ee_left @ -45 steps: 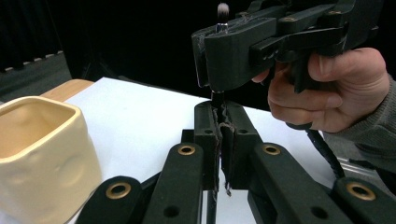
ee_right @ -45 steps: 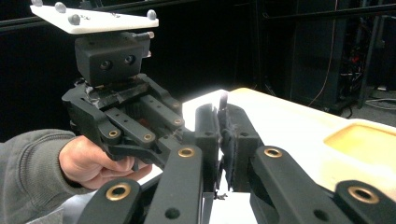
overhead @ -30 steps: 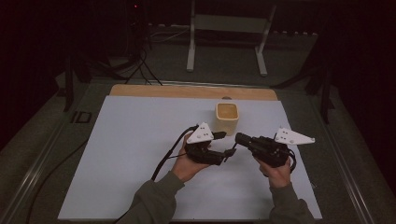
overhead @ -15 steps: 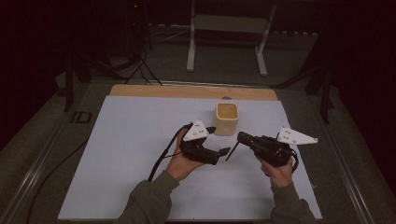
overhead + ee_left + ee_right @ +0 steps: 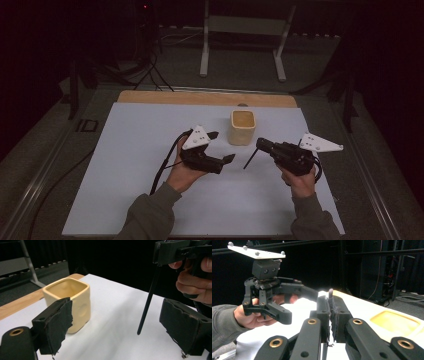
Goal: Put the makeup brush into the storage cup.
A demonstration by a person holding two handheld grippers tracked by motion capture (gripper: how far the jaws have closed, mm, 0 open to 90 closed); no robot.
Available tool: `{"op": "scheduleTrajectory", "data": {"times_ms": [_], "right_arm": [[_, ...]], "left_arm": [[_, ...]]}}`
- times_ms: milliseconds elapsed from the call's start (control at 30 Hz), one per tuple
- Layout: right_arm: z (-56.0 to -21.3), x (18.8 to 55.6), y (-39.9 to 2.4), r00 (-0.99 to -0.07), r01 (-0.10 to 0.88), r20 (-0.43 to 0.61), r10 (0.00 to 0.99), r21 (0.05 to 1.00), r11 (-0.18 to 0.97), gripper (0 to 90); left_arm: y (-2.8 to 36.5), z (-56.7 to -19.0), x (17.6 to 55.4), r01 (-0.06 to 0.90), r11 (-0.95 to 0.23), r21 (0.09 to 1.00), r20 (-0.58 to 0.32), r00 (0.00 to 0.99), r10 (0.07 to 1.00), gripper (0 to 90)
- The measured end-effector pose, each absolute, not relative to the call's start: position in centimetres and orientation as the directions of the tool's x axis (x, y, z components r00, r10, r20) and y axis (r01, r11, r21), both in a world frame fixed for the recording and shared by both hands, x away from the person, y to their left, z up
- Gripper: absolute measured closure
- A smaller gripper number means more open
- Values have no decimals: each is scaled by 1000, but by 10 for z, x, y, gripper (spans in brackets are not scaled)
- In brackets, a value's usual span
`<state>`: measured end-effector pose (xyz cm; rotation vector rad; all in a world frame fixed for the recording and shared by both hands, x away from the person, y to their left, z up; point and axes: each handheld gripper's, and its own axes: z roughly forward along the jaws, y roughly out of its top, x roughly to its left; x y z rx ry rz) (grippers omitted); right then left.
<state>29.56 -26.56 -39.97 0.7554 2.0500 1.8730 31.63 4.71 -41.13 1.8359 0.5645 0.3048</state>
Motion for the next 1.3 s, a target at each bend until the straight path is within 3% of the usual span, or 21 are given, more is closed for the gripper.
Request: {"op": "scheduleTrajectory", "data": {"times_ms": [1300], "right_arm": [[-376, 327, -273, -803, 187, 109, 586, 980, 73, 855]], "left_arm": [[158, -426, 282, 258, -242, 935, -15, 714, 700, 67]]}}
